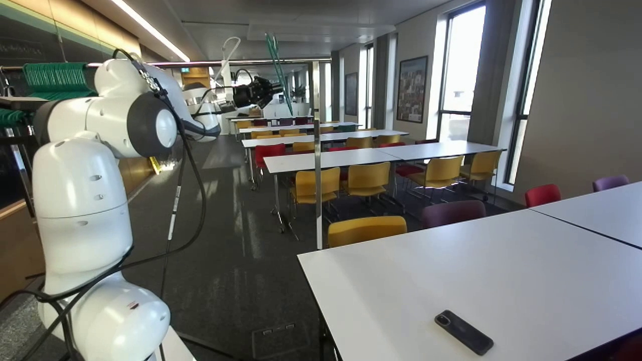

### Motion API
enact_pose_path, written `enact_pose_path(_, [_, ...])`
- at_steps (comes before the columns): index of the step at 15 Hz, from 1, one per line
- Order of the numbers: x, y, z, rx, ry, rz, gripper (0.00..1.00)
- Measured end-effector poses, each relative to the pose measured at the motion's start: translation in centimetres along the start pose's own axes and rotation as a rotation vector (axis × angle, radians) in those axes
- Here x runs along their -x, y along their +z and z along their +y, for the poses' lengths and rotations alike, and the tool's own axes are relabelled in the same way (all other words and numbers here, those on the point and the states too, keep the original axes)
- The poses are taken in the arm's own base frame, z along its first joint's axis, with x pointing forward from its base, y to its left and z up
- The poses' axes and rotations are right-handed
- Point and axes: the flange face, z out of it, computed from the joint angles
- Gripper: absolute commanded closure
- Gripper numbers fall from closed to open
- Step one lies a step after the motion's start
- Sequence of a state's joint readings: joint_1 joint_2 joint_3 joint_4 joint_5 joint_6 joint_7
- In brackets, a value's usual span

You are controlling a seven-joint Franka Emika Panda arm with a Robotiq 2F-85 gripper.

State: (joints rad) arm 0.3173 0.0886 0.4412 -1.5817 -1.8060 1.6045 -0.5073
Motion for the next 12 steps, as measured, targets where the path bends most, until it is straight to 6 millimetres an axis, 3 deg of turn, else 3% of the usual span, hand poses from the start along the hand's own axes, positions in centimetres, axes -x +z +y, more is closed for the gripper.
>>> enact_pose_path(7, [-3.6,4.1,1.4,-0.059,-0.060,-0.011,0.98])
enact_pose_path(12, [-5.6,4.1,2.0,-0.077,-0.113,0.010,0.98])
